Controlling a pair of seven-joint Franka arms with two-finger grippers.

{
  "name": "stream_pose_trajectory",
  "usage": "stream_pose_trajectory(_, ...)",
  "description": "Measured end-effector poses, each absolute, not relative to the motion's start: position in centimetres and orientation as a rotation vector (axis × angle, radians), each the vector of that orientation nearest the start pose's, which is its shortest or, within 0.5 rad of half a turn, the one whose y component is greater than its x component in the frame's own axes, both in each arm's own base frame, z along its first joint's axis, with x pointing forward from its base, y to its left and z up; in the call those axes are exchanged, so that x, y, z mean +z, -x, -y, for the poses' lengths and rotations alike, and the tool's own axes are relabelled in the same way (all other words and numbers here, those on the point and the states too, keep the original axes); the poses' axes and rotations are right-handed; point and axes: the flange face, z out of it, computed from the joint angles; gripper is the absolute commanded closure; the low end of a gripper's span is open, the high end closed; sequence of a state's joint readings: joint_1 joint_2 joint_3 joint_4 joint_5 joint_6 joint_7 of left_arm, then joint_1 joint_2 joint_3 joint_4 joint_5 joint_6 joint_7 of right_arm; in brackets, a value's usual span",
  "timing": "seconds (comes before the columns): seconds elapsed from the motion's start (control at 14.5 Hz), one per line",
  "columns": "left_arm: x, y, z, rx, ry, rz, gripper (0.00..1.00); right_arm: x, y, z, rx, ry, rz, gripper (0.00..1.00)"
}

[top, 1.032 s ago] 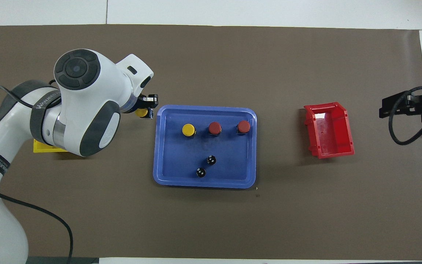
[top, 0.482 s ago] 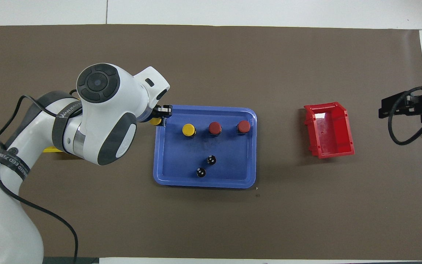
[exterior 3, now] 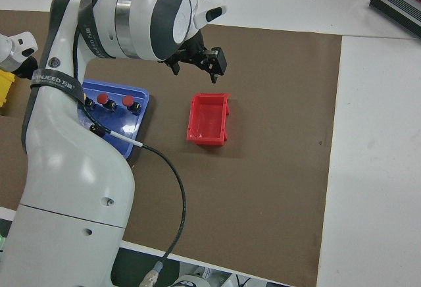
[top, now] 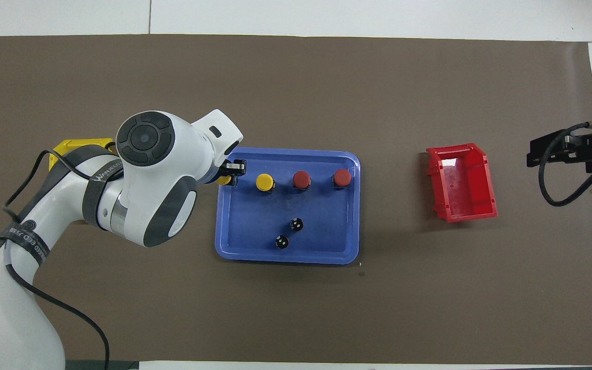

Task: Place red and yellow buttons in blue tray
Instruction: 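Carry the second yellow button with the left gripper into the blue tray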

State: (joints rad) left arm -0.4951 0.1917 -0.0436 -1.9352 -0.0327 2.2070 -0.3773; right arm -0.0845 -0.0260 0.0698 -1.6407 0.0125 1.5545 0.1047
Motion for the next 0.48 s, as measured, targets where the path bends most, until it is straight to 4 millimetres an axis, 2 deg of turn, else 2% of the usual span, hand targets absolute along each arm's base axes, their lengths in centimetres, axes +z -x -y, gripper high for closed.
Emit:
stream_pose_trajectory(0.21,39.2,-51.8,31.5,-0.087,3.199,-0.238,0.99,60.4,-54.3,0.6,0.095,3.127,-0.186,0.0)
stream_pose_trajectory(0.48,38.5,-50.7,32.9,-0.09,3.2,-0.279,0.98,60.4,-54.3,0.6,0.096,3.127,-0.186,0.0)
